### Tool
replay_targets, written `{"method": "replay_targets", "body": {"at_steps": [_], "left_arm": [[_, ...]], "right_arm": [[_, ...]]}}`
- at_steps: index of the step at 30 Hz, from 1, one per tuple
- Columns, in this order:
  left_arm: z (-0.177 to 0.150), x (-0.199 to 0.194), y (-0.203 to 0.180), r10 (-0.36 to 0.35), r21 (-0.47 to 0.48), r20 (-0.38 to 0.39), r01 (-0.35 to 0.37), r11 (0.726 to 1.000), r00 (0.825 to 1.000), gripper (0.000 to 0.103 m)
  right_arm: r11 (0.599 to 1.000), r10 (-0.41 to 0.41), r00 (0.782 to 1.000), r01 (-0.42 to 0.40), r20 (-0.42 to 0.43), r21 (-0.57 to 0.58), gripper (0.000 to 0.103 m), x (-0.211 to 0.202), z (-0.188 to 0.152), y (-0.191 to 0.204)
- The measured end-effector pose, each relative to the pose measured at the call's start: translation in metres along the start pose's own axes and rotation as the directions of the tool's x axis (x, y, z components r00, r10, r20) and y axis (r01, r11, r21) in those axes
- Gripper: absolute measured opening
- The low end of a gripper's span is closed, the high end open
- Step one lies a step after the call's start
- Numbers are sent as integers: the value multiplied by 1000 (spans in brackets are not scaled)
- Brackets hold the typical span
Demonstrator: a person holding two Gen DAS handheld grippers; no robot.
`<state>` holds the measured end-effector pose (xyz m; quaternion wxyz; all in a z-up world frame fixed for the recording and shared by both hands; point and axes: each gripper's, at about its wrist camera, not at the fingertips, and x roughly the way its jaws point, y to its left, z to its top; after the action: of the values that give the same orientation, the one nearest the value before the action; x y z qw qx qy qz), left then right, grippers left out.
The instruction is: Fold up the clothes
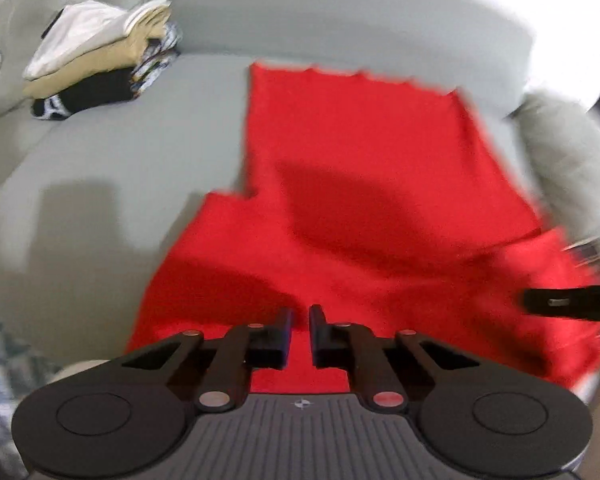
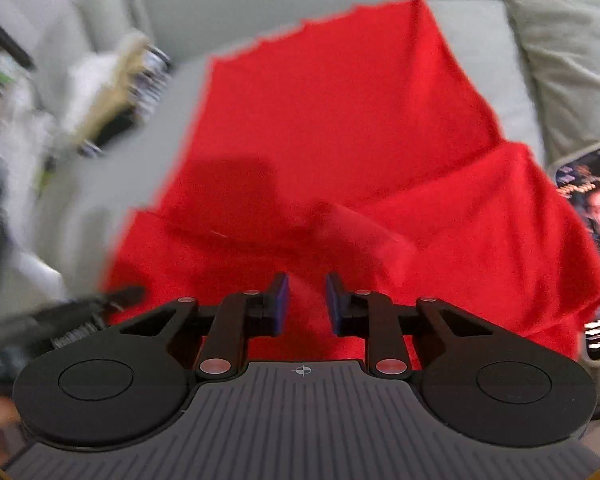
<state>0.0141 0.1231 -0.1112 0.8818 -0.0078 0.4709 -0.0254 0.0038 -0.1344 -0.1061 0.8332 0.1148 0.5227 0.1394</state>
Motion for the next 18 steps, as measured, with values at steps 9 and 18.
{"method": "replay_targets", "body": {"at_steps": [9, 18], "left_arm": [[-5, 2, -4, 24, 56, -10, -24, 998, 1000, 7], [-1, 7, 17, -62, -26, -35, 61, 998, 997, 8]], "right_arm": [[981, -11, 1000, 14, -20, 191, 51, -7, 7, -12], [983, -178, 980, 174, -88, -56, 62, 27, 13, 48]]}}
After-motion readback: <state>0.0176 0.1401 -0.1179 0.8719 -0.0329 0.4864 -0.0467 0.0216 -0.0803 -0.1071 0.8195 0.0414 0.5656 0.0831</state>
